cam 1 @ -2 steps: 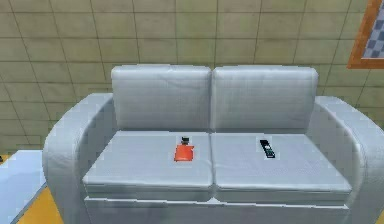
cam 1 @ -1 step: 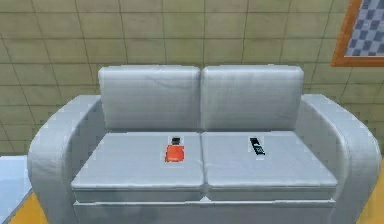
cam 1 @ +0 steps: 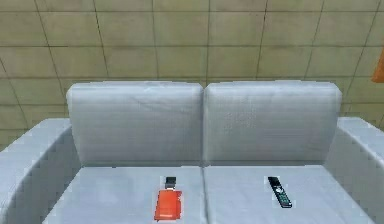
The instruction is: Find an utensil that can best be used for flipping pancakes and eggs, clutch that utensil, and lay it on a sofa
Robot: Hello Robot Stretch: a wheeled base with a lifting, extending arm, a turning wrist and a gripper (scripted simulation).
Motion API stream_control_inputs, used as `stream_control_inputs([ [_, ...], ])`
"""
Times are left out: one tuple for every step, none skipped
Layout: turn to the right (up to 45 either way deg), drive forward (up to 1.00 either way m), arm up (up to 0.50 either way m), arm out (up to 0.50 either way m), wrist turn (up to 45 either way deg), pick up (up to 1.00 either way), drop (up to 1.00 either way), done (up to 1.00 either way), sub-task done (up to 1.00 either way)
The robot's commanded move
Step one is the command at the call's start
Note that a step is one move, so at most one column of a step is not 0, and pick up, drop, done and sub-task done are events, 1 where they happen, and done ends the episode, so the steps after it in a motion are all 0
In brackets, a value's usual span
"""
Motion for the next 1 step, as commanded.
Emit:
stream_control_inputs([
  [-45.0, 0.00, 0.00, 0.00, 0.0, 0.00, 0.00, 0.00, 0.00],
])
